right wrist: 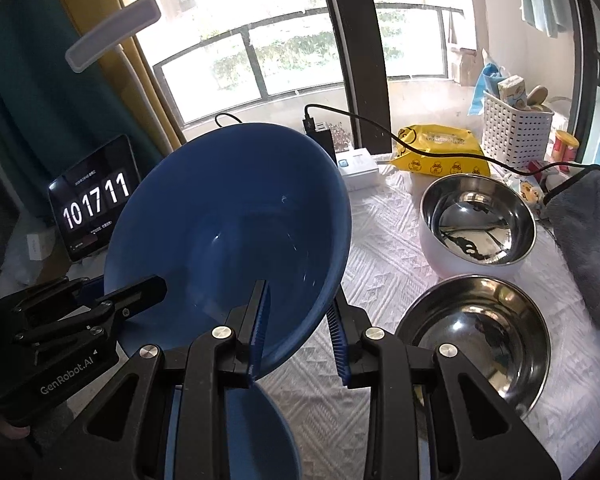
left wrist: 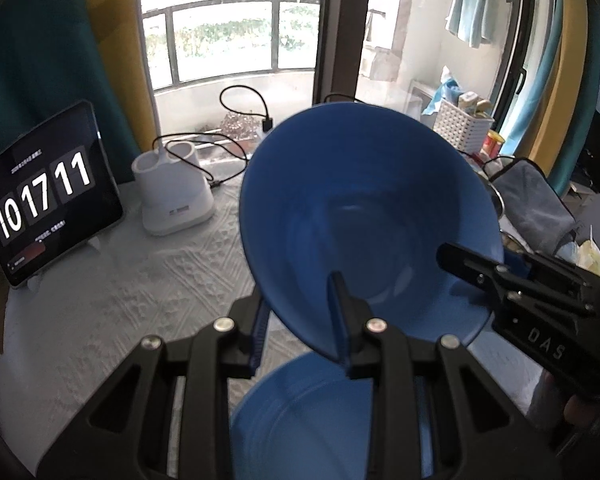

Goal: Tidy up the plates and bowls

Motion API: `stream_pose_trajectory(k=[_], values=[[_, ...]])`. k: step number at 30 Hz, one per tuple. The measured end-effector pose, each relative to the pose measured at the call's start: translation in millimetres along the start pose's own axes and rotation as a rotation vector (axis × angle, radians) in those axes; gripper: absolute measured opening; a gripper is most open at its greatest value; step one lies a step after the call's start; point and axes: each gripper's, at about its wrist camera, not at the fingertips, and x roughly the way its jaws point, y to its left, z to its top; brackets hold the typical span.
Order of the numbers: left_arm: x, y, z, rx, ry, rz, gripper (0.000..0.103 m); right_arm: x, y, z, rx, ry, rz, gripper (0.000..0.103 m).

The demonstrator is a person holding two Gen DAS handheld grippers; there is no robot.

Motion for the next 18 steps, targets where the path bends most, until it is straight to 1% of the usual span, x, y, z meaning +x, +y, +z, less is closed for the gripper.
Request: stream_pose_trajectory(k=[18], values=[[-46.9,0.0,-27.0,0.004,-0.033,-0.014,0.029,-32.6,15.5,-23.6,-0.013,-0.009,0.000,0.031]])
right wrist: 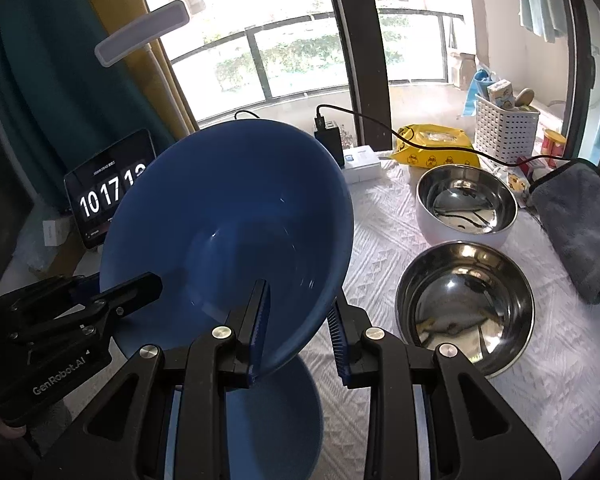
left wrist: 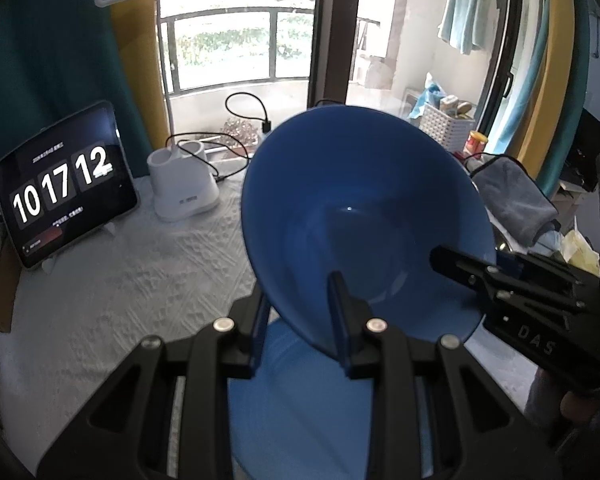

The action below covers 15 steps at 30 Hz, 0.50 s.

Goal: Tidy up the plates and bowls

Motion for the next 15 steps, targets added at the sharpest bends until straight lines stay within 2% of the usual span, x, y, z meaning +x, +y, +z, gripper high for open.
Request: stream_pose_trajectory(k=[15], values=[[-30.5,1.0,-23.8,0.008,-0.019,0.001,0.029,-27.1,21.0,-21.1,-0.015,-0.011,-0.008,0.031]])
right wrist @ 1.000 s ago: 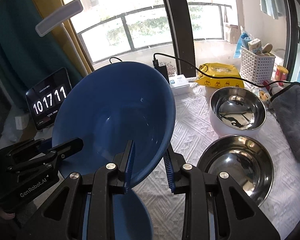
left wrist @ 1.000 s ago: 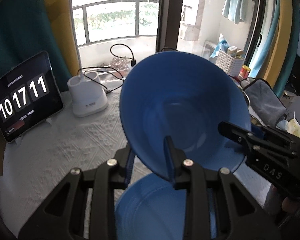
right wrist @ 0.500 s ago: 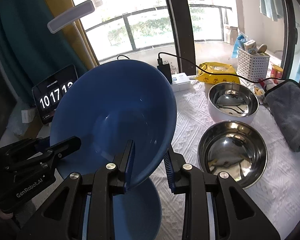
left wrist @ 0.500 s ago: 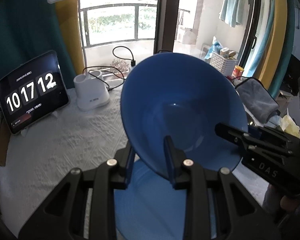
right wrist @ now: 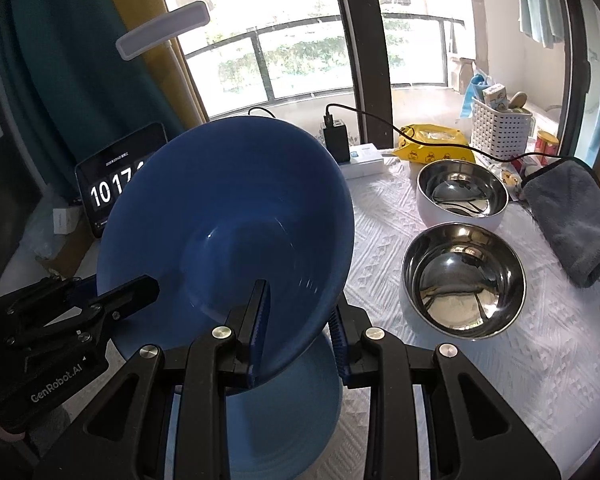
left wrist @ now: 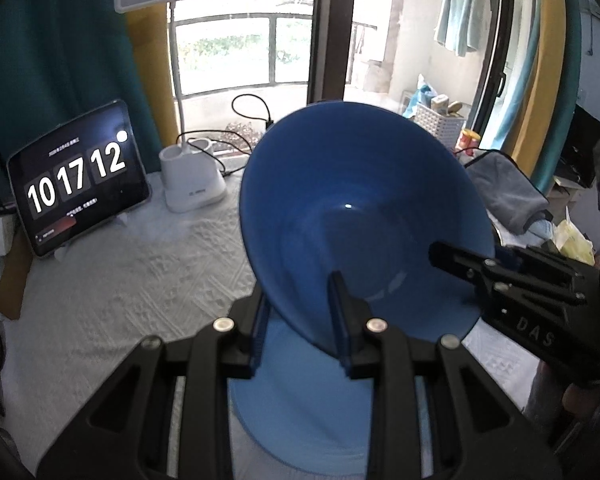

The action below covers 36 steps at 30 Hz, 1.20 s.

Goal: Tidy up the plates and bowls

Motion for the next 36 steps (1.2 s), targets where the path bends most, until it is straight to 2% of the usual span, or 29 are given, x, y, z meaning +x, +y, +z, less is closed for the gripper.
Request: stream_pose_trajectory(k=[18,36], values=[[-22.2,3.5,-26.3,0.008,0.009,-0.006,0.029,-20.6,16.2,-21.9,-0.021,0.005,0.004,0.031],[-6.6,8.3,-62.5,-0.011,0.095,-0.015,0.029,-6.5,20.5,-61.2,-0.005,0.081,0.013,0.031]])
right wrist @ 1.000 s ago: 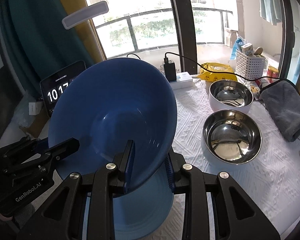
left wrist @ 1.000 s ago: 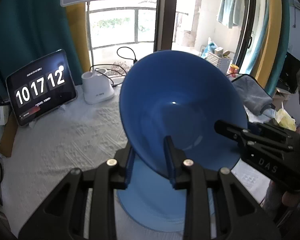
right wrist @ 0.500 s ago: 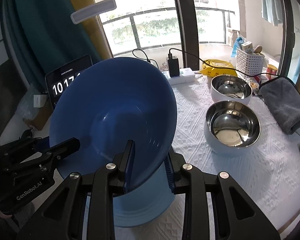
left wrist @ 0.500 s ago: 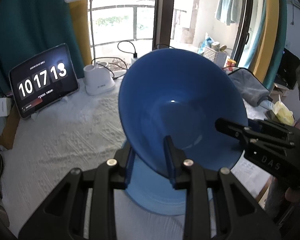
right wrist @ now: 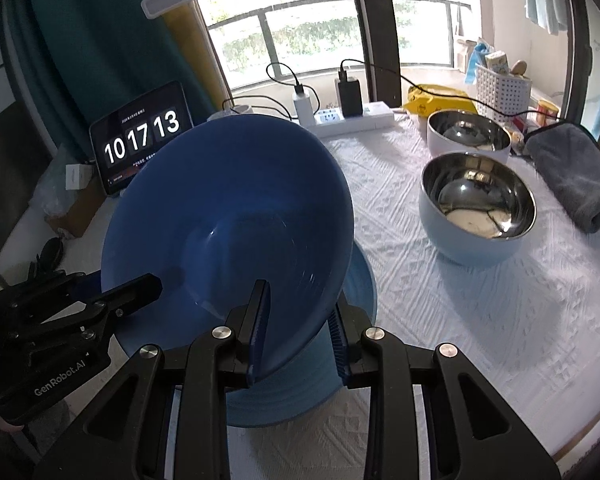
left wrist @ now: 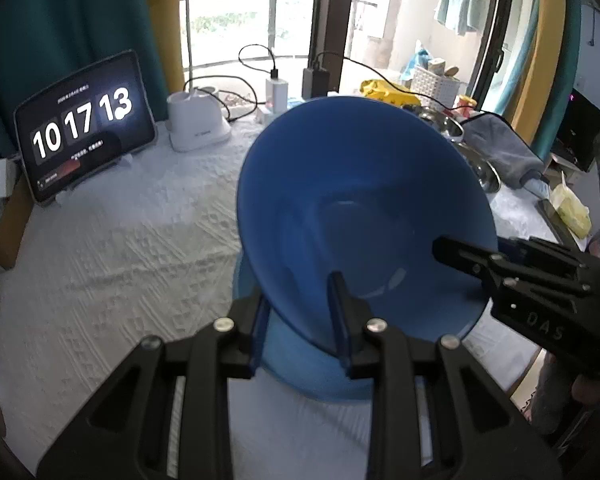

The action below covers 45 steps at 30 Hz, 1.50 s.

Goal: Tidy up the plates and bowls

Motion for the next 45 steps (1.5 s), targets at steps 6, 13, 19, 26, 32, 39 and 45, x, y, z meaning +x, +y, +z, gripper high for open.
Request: stream_pose_trajectory(k=[6,13,19,26,32,39,45], values=[[-0.3,-1.3,0.3,-0.003,-0.003,0.002,0.029,0.2,1.0,-0.2,0.001,-0.001,-0.001,0.031],[0.4,-0.7,18.0,-0.001,-0.021,0.003,0.029,-0.6,-0.6,12.8,0.000,-0.020,-0.002,0.031],[14.4,-8.2,55.4,0.030,-0.050,-0.004,0.029,2.0,-13.1,39.7,0.007,-0.050,-0.014,0.031],[67.8,-9.6,101.9,0.058,0.003,-0.025,0.029,30.3,-43.7,80.3,0.030,-0.053,-0.035,0.031],[116.5,-8.7,121.2,0.073,0.081,-0.029,0.029,71.6,-62.4,95.7,0.053,0.002,-0.049,0.031],[138.8,-7.7,118.3,0.066,0.135,-0.039,0.031,90.8,-77.3,90.1,0.105,0.048,-0.041,0.032],[122.0,-3.6,118.9,0.019,0.085,-0.017,0.036,74.1,-80.8,86.8,0.107,0.021,-0.033,0.046]])
